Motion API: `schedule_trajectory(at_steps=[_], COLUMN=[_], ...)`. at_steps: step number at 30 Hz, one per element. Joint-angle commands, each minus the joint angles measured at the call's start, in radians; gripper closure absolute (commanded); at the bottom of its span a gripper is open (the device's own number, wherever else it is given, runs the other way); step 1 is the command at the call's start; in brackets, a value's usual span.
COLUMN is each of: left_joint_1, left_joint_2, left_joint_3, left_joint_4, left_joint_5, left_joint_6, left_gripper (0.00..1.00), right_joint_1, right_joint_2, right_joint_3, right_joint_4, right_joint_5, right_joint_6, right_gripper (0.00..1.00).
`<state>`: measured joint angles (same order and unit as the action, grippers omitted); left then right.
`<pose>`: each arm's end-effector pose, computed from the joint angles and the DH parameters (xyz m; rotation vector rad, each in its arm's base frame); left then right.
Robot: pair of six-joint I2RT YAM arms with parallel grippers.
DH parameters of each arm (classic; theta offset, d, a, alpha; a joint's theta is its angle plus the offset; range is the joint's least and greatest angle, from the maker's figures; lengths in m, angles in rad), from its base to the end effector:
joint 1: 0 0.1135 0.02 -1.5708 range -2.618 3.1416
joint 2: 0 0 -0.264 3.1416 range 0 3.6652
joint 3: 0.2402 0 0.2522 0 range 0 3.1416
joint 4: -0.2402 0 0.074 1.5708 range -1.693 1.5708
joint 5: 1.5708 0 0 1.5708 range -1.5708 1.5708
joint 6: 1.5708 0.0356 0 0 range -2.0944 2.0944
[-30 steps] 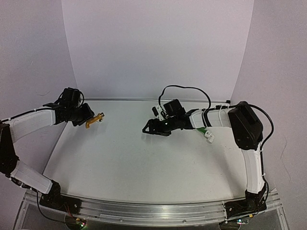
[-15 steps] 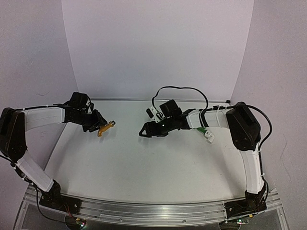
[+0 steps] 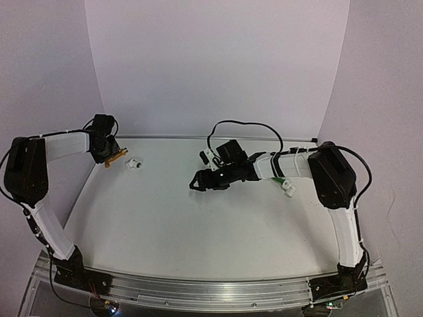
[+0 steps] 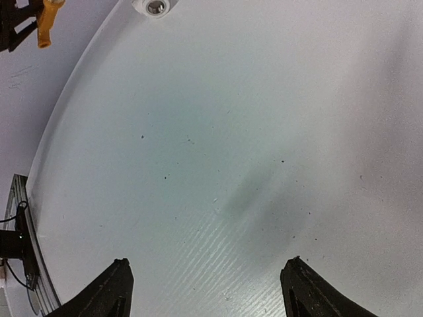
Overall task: Install the water faucets
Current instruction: Move the adaptor to the center of the board.
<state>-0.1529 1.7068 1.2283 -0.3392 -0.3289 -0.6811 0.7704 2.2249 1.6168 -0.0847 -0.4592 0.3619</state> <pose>0.3719 -0.0457 0.2370 -0.7552 2.2074 -0.0196 0.3460 0.3578 0.1647 -0.7490 2.3099 1.0841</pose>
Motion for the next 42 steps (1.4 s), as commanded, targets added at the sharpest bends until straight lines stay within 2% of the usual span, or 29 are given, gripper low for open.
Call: schedule_trajectory(at_steps=[1, 8, 13, 17, 20, 24, 30, 35, 39, 42], left_joint_1=[0.01, 0.012, 0.009, -0.013, -0.048, -0.083, -0.151, -0.28, -0.401, -0.42], left_joint_2=[0.138, 0.406, 0.496, 0.564, 0.587, 0.574, 0.461, 0.377, 0.292, 0.214], left_joint_3=[0.157, 0.407, 0.504, 0.555, 0.586, 0.559, 0.411, 0.268, 0.206, 0.156], left_joint_4=[0.016, -0.007, -0.031, -0.1, -0.155, -0.182, -0.201, -0.176, -0.16, -0.158], left_joint_5=[-0.306, -0.267, -0.172, -0.122, -0.128, -0.11, 0.101, 0.354, 0.411, 0.401], left_joint_6=[0.028, 0.107, 0.123, 0.131, 0.145, 0.156, 0.063, -0.126, -0.213, -0.212], left_gripper=[1.0, 1.0, 1.0, 1.0, 1.0, 1.0, 1.0, 1.0, 1.0, 1.0], right_joint_1=[-0.002, -0.001, -0.001, -0.001, -0.001, -0.002, -0.03, -0.036, -0.031, 0.008], right_joint_2=[-0.125, -0.235, -0.283, -0.296, -0.309, -0.343, -0.415, -0.401, -0.384, -0.355], right_joint_3=[-0.082, -0.179, -0.218, -0.218, -0.209, -0.187, -0.237, -0.231, -0.244, -0.259], right_joint_4=[0.017, 0.05, 0.045, -0.001, -0.033, -0.106, -0.125, -0.141, -0.143, -0.128], right_joint_5=[0.042, 0.089, 0.137, 0.17, 0.186, 0.279, 0.377, 0.31, 0.184, 0.131], right_joint_6=[0.003, 0.033, 0.027, 0.002, -0.024, -0.07, -0.07, -0.136, -0.155, -0.171], right_gripper=[0.21, 0.2, 0.19, 0.13, 0.03, 0.02, 0.02, 0.02, 0.02, 0.02])
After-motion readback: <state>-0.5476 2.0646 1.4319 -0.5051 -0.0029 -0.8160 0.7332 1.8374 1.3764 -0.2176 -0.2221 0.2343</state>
